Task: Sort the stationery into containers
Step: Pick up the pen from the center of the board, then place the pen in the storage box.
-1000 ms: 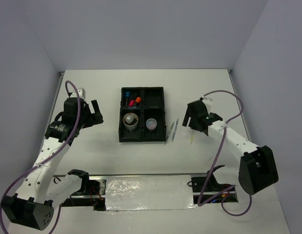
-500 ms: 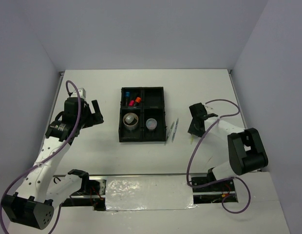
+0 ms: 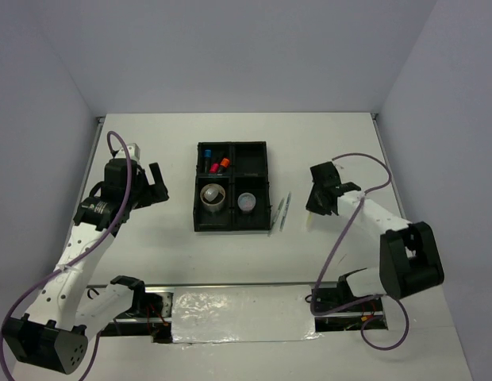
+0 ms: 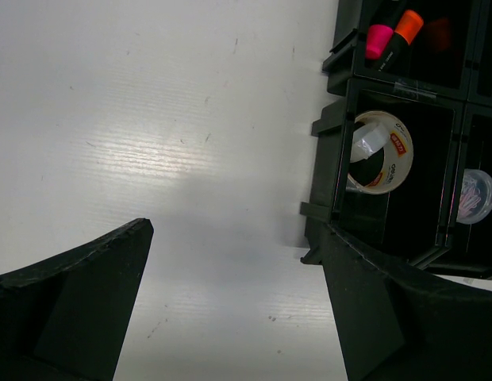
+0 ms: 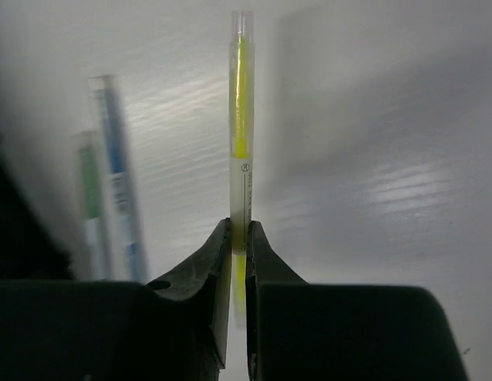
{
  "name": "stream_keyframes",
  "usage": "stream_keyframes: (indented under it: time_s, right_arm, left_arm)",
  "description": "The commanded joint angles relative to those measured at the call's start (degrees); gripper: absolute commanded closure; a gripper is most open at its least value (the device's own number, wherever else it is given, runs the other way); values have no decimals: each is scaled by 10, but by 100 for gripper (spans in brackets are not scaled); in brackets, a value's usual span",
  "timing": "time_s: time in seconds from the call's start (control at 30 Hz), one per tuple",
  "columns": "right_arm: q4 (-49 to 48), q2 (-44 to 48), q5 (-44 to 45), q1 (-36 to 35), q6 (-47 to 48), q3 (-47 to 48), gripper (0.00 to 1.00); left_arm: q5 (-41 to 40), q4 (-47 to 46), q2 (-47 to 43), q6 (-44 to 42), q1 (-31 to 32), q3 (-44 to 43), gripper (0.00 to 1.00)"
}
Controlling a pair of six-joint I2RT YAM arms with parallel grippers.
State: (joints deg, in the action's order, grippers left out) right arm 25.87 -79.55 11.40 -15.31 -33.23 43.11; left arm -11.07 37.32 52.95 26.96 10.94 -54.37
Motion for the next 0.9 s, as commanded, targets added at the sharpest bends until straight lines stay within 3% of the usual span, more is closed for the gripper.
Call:
stream_keyframes:
  time_s: [0.0, 0.1, 0.3, 0.4, 0.6, 0.87]
  right_arm:
    - [-41, 66, -57, -32, 40, 63, 100]
    - [-61, 31, -150, -55, 84, 137, 97]
    - [53, -173, -115, -122, 84, 416, 98]
    - [53, -241, -83, -146, 29, 481, 98]
    - [48, -318, -22, -159, -24, 554, 97]
    - [21, -350, 13, -158, -120, 559, 95]
  left_arm:
    - [3, -16, -7, -9, -4, -4, 1]
    - [10, -21, -11, -11, -6, -1, 1]
    - [3, -19, -12, -9, -6, 0, 1]
    - [0, -17, -14, -9, -7, -1, 1]
    - [10, -23, -16, -10, -6, 1, 1]
    - [24, -26, -21, -13, -6, 2, 1]
